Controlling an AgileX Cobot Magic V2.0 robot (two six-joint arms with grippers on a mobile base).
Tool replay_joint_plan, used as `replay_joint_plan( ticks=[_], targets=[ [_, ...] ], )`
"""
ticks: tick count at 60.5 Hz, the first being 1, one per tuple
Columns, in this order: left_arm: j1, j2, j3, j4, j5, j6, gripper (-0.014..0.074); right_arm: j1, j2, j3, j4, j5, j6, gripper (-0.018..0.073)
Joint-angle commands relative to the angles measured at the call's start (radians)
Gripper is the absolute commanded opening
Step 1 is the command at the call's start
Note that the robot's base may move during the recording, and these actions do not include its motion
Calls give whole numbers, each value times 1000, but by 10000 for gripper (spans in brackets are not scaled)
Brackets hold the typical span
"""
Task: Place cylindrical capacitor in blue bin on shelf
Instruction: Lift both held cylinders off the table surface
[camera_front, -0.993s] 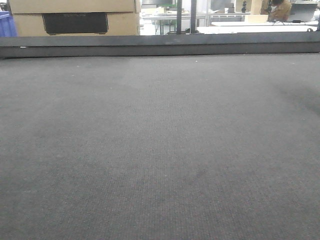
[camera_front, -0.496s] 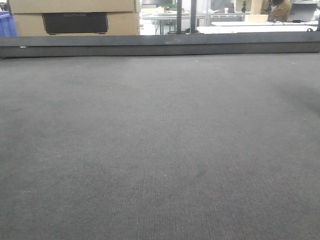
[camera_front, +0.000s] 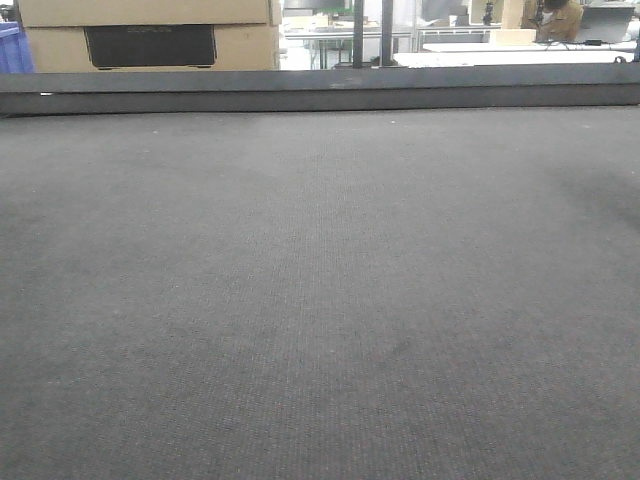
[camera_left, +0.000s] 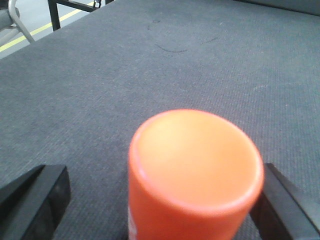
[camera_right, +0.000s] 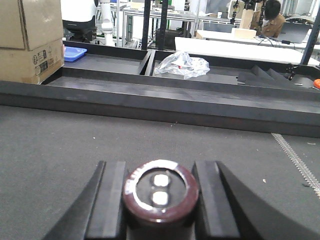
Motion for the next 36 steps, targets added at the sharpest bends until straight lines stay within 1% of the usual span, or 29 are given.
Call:
replay_joint_plan(
  ticks=[1, 11, 16, 21, 22, 24, 25, 27, 28, 30, 33, 34, 36],
  targets=[
    [4, 11, -24, -4, -24, 0, 602, -1, -13, 4, -4, -14, -1, -148],
    [4, 11, -28, -4, -28, 0, 597, -1, -13, 4, -4, -1, -1, -148],
    [4, 11, -28, -4, -26, 0, 555, -1, -13, 4, -4, -1, -1, -148],
    [4, 11, -28, 2, -26, 0, 403, -1, -13, 4, -4, 3, -1, -148],
    [4, 11, -28, 3, -26, 0, 355, -1, -13, 4, -4, 3, -1, -148],
    [4, 11, -28, 6, -26, 0, 286, -1, -13, 4, -4, 8, -1, -148],
    [4, 11, -28, 6, -26, 0, 234, -1, -13, 4, -4, 14, -1, -148],
    [4, 11, -28, 6, -26, 0, 165, -1, -13, 4, -4, 22, -1, -148],
    [4, 11, -28, 6, -26, 0, 113, -1, -13, 4, -4, 30, -1, -148],
    [2, 11, -28, 6, -22, 0, 45, -1, -13, 4, -4, 41, -1, -148],
    [0, 0, -28, 6, -6, 0, -82, -1, -13, 4, -4, 55, -1, -148],
    [0, -4, -28, 6, 1, 0, -111, -1, -13, 4, -4, 60, -1, -148],
    [0, -16, -28, 10, 17, 0, -109, -1, -13, 4, -4, 82, -1, -148]
  ],
)
